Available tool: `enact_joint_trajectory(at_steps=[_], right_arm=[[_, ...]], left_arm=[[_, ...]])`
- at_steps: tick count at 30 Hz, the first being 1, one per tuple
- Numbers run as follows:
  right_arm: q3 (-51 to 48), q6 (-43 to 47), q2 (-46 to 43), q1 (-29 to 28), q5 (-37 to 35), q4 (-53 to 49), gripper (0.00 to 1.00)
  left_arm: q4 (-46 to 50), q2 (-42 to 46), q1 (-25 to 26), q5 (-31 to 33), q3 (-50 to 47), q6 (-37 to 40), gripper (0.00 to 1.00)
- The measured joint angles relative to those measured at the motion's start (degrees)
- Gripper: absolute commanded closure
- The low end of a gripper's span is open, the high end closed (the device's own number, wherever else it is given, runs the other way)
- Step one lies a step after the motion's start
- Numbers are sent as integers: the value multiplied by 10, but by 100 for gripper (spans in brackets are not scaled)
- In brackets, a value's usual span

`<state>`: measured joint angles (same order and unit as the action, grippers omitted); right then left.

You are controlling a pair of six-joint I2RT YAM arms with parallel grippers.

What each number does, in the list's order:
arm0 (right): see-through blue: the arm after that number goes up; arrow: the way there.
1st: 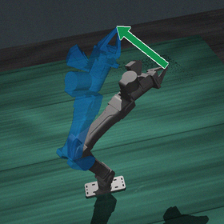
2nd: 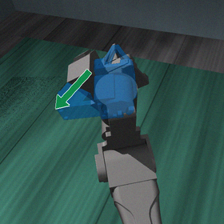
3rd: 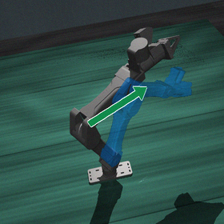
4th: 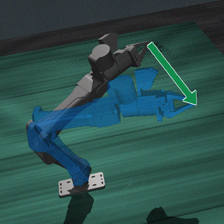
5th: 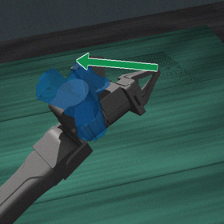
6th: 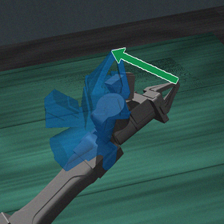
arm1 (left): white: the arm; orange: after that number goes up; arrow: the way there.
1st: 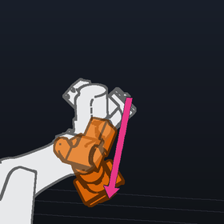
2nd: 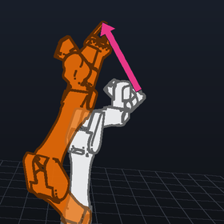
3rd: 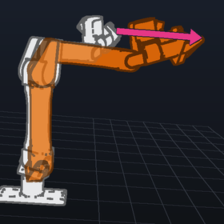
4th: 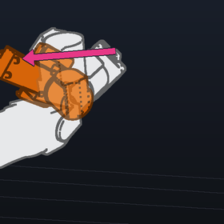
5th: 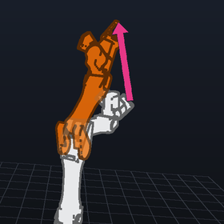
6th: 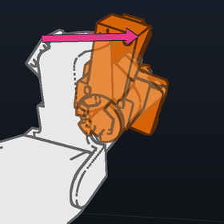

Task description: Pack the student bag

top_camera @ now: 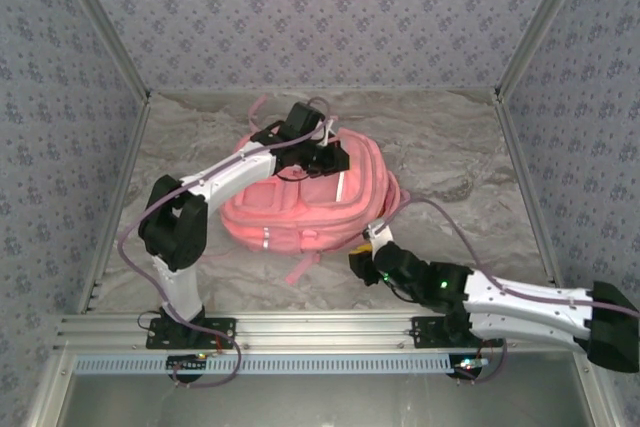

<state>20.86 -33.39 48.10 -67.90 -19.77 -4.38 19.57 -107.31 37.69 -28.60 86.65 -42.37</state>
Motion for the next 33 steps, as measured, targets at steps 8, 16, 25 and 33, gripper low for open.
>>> enact_joint_trajectory(at_steps=[8,16,25,33], right_arm=[[-36,2,112,-3,29,115,53],[18,-76,226,-5,37,117,51],[177,-191,294,-48,-36,-56,52],[329,-284,439,-53,-60,-211,59]], left_arm=[[-44,63,-17,34,-89,-41,53],[1,276,-36,127,-176,-38,45],[73,409,-60,227,-266,-31,42],[90,432,-134,221,-334,-25,42]])
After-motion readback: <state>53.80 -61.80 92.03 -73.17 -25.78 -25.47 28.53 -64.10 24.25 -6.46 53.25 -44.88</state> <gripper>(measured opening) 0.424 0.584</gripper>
